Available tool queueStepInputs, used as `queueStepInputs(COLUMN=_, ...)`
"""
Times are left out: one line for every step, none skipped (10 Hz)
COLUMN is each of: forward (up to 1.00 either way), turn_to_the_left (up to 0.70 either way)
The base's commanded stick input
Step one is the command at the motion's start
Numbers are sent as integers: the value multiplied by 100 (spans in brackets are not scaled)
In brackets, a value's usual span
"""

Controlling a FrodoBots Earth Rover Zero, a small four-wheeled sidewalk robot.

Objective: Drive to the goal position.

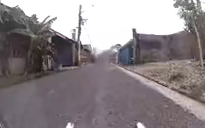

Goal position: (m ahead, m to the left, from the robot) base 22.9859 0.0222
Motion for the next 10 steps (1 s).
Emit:
queueStepInputs(forward=95, turn_to_the_left=0)
queueStepInputs(forward=94, turn_to_the_left=0)
queueStepInputs(forward=94, turn_to_the_left=0)
queueStepInputs(forward=93, turn_to_the_left=0)
queueStepInputs(forward=93, turn_to_the_left=0)
queueStepInputs(forward=93, turn_to_the_left=0)
queueStepInputs(forward=93, turn_to_the_left=0)
queueStepInputs(forward=66, turn_to_the_left=0)
queueStepInputs(forward=7, turn_to_the_left=0)
queueStepInputs(forward=8, turn_to_the_left=0)
